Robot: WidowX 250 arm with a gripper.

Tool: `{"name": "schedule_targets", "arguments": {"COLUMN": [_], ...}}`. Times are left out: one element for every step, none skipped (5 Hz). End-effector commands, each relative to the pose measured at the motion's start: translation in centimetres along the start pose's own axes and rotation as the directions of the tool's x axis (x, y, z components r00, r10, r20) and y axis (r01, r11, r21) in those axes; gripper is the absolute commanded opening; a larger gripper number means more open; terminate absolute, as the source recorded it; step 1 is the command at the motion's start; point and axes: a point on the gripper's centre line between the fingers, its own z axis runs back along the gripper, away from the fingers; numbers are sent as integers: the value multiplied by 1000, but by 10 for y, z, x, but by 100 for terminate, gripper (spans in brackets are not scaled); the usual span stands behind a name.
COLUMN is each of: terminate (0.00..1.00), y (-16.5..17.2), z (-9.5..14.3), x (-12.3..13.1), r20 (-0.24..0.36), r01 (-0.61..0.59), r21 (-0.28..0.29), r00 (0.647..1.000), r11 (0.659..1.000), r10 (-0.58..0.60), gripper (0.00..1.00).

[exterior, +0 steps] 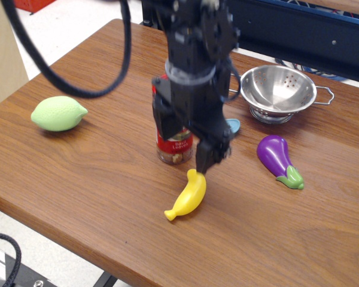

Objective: Take banana out of colander

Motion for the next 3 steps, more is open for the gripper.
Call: {"name": "schedule_targets", "arguments": {"terminate": [0,0,100], "y": [11,11,11], "z": [41,41,41], "x": [20,20,20], "r20": [57,57,57], "r01": [-31,-31,-31], "r21": [-16,-16,-16], "r00": [998,998,998], "r11": [999,999,999], "r10": [32,32,32], "gripper": [100,100,100]}}
